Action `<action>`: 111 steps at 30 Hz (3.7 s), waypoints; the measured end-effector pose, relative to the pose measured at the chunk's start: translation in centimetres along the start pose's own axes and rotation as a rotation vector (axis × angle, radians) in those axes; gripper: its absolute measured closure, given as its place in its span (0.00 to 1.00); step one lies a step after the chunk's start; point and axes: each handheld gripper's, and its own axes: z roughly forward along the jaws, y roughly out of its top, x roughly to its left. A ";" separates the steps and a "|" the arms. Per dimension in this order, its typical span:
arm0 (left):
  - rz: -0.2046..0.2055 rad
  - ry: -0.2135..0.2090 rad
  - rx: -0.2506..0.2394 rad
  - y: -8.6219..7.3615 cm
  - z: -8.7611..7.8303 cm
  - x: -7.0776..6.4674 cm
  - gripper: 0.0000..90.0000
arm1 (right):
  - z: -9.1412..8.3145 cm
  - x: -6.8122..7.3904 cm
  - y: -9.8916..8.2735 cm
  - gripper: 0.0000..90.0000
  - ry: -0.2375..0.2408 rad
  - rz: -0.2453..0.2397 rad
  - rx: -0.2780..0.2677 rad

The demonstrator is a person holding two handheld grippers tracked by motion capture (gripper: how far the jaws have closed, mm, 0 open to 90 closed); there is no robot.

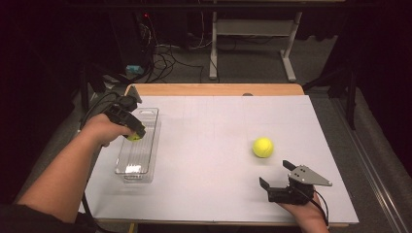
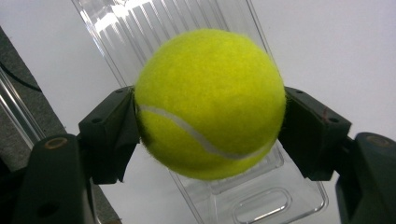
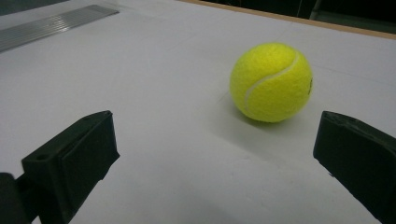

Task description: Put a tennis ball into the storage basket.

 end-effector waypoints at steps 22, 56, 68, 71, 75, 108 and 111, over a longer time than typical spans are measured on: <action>-0.033 0.034 0.041 2.2 3.7 0.5 0.29 | 0.1 0.0 -0.1 0.00 0.002 0.004 0.003; 0.220 -0.016 -0.023 2.6 3.0 -9.4 0.01 | 0.0 -0.1 -0.1 0.00 -0.009 0.001 0.002; 0.322 -0.058 -0.052 2.5 3.6 -14.5 0.01 | 0.1 -0.1 -0.1 0.00 -0.010 0.002 0.001; 0.353 -0.085 -0.054 2.3 3.7 -16.0 0.01 | 0.1 0.0 0.0 0.00 -0.009 0.002 -0.003; 0.389 -0.106 -0.041 2.2 3.7 -17.4 0.01 | 0.1 -0.1 0.1 0.00 -0.007 0.009 -0.005; 0.404 -0.099 -0.002 1.7 5.3 -17.6 0.01 | 5.1 -3.3 2.0 0.01 -0.096 0.044 0.092; 0.398 -0.102 -0.005 1.7 5.2 -17.5 0.01 | 6.1 -3.7 2.4 0.03 -0.105 0.047 0.125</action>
